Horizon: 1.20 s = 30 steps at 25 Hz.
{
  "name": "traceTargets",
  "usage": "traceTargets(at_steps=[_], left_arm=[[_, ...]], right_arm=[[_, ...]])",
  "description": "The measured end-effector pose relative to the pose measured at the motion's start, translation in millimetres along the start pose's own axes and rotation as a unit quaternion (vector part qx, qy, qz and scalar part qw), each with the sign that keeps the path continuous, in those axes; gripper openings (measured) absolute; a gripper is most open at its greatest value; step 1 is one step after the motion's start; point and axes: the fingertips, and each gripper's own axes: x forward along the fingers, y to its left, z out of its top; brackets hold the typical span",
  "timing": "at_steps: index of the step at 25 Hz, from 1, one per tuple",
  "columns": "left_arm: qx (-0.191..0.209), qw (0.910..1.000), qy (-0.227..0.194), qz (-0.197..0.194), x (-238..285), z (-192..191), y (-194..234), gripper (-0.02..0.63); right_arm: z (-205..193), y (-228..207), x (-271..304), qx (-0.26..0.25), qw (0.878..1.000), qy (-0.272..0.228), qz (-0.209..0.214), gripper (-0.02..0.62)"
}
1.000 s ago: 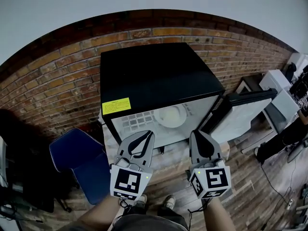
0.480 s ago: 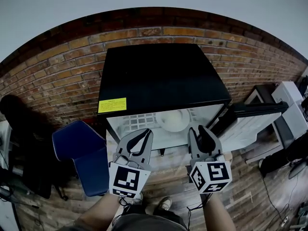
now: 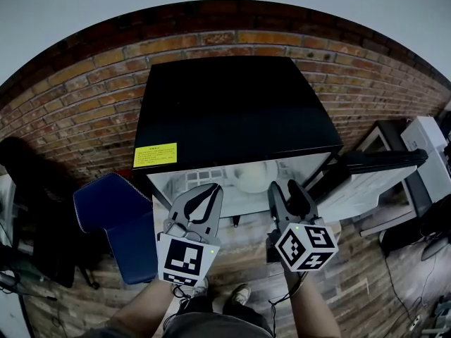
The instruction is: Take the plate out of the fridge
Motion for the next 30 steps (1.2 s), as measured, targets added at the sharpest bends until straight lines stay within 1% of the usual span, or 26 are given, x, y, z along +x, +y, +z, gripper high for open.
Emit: traceTargets(at_steps=[4,9,15,21,25,30], left_arm=[[-0.002,1.0,0.003,-0.004,6,-4,0,0.02],[-0.005,0.9999,0.008,-0.006,12,-11,2,0.02],[-0.007,0.9998,0.014,-0.007,14,-19,4,0.02],[-0.007,0.9996,0.025,-0.01,17,-27,6,0.02],[-0.005,0.9994,0.03,-0.013,17,-31,7,0.02],[-0.004,0.9992,0.035,-0.015,17,-35,8,0.02]], right_arm=[[-15,-9,9,0.044,0.999,0.01,-0.007,0.186],[-35,-17,19,0.101,0.995,0.024,-0.011,0.186],[-57,-21,30,0.144,0.989,0.039,-0.011,0.186],[-74,-26,39,0.204,0.978,0.044,-0.009,0.186],[-81,-26,45,0.23,0.972,0.043,-0.006,0.186],[-93,-22,53,0.271,0.961,0.051,0.001,0.186]])
